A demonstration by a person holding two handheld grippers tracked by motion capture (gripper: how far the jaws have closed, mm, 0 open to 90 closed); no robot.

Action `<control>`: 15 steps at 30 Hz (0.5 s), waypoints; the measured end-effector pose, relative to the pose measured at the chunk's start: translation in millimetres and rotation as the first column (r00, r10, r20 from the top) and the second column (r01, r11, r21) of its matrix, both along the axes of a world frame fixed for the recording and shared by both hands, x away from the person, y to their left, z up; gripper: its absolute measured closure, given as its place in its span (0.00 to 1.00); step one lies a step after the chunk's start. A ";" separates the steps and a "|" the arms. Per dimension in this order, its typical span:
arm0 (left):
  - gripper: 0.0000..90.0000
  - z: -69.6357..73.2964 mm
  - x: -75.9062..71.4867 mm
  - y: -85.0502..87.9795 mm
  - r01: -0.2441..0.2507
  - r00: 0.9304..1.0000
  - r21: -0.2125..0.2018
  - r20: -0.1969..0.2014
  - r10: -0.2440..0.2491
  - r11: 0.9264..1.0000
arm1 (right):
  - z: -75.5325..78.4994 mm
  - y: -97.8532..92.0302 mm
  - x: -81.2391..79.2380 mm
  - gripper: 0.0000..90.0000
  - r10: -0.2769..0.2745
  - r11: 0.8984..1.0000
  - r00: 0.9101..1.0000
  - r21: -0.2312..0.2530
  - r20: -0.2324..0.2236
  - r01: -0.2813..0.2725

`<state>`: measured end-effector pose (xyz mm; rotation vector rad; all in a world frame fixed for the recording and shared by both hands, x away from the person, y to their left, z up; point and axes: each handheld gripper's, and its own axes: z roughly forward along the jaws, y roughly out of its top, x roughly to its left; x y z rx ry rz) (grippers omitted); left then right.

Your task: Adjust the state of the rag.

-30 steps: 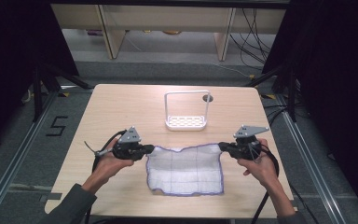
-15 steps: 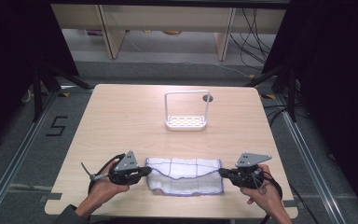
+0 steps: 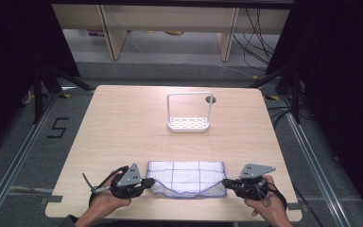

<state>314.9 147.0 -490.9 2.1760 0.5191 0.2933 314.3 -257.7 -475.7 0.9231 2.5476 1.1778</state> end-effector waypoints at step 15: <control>0.43 26.4 16.1 14.5 -0.072 0.996 -0.124 -0.069 0.064 0.990 | 6.8 -10.2 0.6 0.51 -0.156 0.988 0.987 -0.003 0.020 0.156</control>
